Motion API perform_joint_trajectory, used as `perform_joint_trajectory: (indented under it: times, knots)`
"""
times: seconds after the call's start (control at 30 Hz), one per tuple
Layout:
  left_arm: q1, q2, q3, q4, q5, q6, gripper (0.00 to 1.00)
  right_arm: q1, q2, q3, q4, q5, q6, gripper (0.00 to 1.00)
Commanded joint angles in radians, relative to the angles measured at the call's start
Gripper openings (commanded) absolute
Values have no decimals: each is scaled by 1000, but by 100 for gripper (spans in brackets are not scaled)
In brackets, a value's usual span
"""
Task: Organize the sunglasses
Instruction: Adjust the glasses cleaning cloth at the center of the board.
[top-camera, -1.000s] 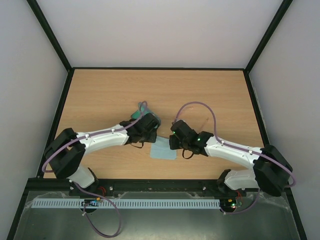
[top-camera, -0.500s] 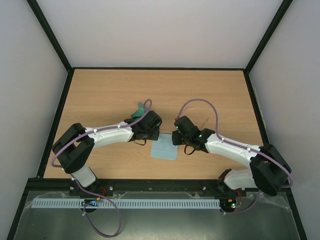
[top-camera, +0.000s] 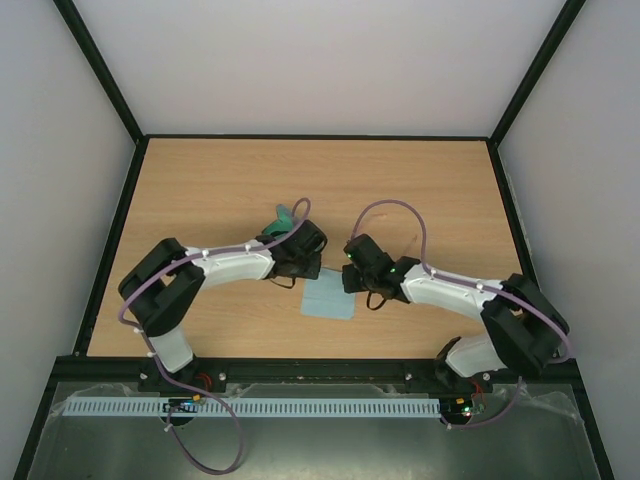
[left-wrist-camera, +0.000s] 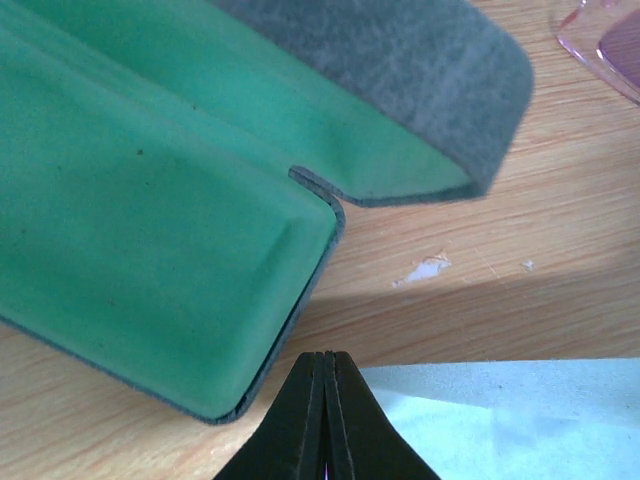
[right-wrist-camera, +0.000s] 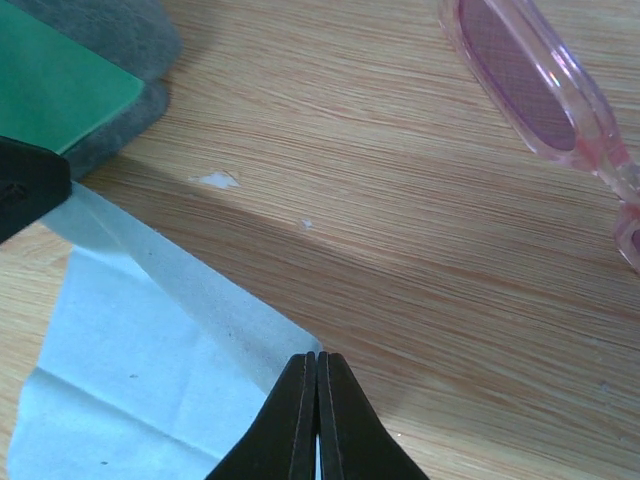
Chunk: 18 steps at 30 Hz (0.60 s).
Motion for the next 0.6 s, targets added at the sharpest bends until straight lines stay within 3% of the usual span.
perform_joint_trajectory:
  times: [0.0,0.57]
  knots:
    - [18,35,33,17,0,25,2,-19,45,10,14,19,-15,1]
    - [40,92,56,43,27,57,2,-80,118,44,39,-15,-63,4]
